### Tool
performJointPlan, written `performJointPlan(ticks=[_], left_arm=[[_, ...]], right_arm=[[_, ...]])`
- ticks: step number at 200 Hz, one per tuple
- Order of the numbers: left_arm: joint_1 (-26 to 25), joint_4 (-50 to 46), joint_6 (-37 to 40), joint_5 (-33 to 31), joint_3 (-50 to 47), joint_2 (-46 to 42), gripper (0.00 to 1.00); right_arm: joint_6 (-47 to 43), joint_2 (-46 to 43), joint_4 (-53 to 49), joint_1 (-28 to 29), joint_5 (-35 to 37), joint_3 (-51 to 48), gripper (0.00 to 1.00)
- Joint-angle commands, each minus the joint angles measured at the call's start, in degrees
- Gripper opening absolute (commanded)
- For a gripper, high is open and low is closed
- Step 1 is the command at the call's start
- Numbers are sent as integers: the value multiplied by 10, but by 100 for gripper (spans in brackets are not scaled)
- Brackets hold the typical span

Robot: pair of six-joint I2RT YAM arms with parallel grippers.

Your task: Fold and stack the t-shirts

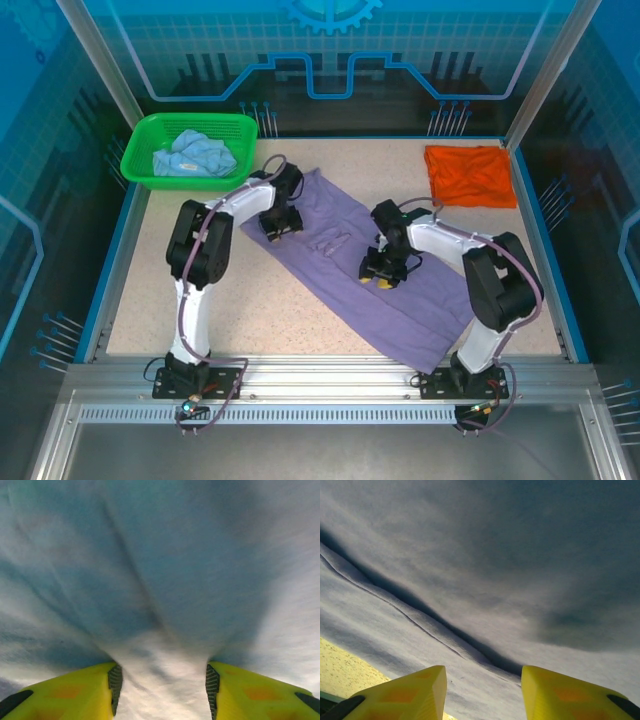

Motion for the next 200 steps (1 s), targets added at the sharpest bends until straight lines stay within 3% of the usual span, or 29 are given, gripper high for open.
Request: performJointPlan(ticks=[1, 55, 70, 120, 141, 200], left_arm=[[-1, -24, 23, 3, 118, 112, 51], [-3, -116, 33, 52, 552, 348, 54], [8, -99, 20, 59, 597, 362, 57], [39, -42, 43, 69, 480, 184, 79], [44, -42, 55, 51, 397, 83, 82], [68, 42, 32, -2, 14, -205, 87]], right_arm=[[13, 18, 4, 18, -16, 26, 44], [30, 38, 56, 52, -52, 50, 45], [32, 61, 49, 56, -53, 74, 46], [51, 165, 40, 62, -73, 147, 45], [85, 205, 60, 65, -78, 168, 45], [228, 318, 92, 114, -93, 307, 46]])
